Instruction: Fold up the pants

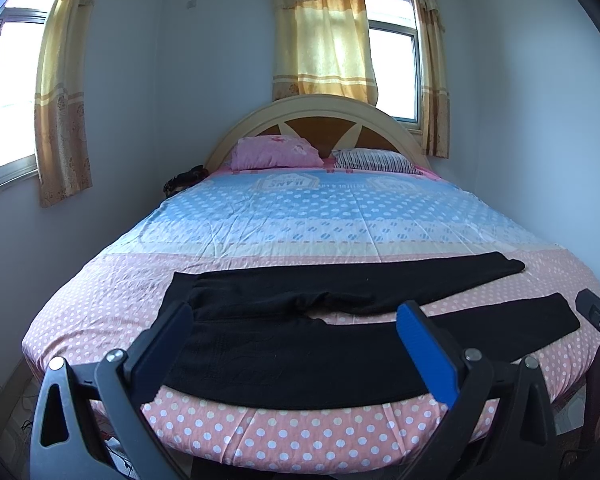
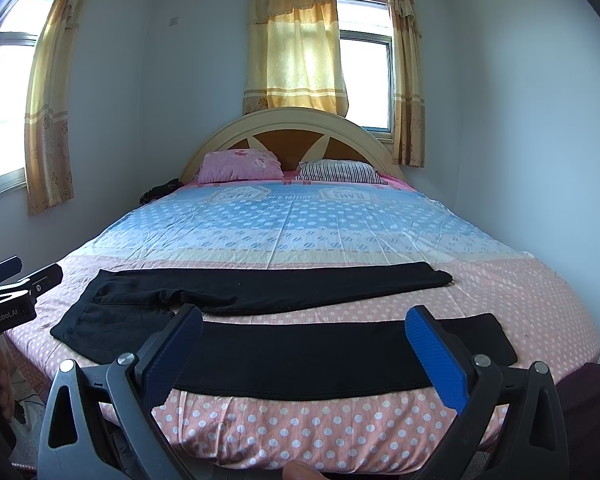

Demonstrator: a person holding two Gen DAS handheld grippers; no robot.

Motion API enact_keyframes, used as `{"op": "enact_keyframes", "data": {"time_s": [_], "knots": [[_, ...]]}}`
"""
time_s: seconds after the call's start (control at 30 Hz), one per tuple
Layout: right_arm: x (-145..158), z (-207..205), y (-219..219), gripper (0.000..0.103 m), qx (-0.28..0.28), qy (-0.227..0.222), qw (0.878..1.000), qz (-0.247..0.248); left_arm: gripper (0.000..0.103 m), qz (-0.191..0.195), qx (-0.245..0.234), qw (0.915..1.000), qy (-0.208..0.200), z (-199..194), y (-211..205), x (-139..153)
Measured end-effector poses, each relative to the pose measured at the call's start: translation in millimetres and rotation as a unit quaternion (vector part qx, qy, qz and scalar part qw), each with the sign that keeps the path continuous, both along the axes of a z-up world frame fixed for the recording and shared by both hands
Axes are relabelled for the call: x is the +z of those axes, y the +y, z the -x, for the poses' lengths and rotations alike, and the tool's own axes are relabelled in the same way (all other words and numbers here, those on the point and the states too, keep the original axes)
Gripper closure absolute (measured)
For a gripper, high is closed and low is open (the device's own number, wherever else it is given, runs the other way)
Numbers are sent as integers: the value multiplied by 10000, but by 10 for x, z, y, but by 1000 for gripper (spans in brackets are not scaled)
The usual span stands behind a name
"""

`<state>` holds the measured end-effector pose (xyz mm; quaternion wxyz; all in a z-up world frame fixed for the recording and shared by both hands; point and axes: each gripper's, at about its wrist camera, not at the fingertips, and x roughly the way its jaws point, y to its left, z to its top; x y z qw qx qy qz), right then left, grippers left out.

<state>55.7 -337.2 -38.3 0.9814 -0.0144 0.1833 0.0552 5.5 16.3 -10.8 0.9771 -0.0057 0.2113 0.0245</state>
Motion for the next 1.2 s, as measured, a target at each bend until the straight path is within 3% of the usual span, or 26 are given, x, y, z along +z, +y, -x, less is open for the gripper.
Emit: {"op": "enact_keyframes", "data": {"time_s": [0.23,0.57,0.67,0.77,0.87,0.93,1.0,1.07,1.2], "knots": [[-25,-14,9,1,21,28,10000,-28,0,4,0,10000,16,-11,3,-17],[-214,-272,-56,1,180,553,9980,-249,0,-17,-22,9997,245,-224,118,-168],[-299,-405,-113,1,152,649,9977,-141,0,17,135,9987,492,-488,351,-274],[-378,-572,-239,1,152,755,9970,-127,0,-204,603,9958,658,-838,726,-368],[-432,-776,-392,2,118,777,9969,8,0,104,889,9917,924,-1223,1257,-488],[-478,-973,-497,11,117,833,9964,136,0,-77,1101,9876,1113,-1497,1535,-586],[-534,-1216,-605,34,13,1011,9944,303,7,-122,1225,9828,1375,-1769,1802,-700],[-585,-1469,-711,37,-30,1242,9915,388,17,10,1226,9789,1635,-2003,2012,-824],[-607,-1921,-913,37,-179,1535,9869,459,18,149,1181,9743,1914,-2395,2274,-1041]]}}
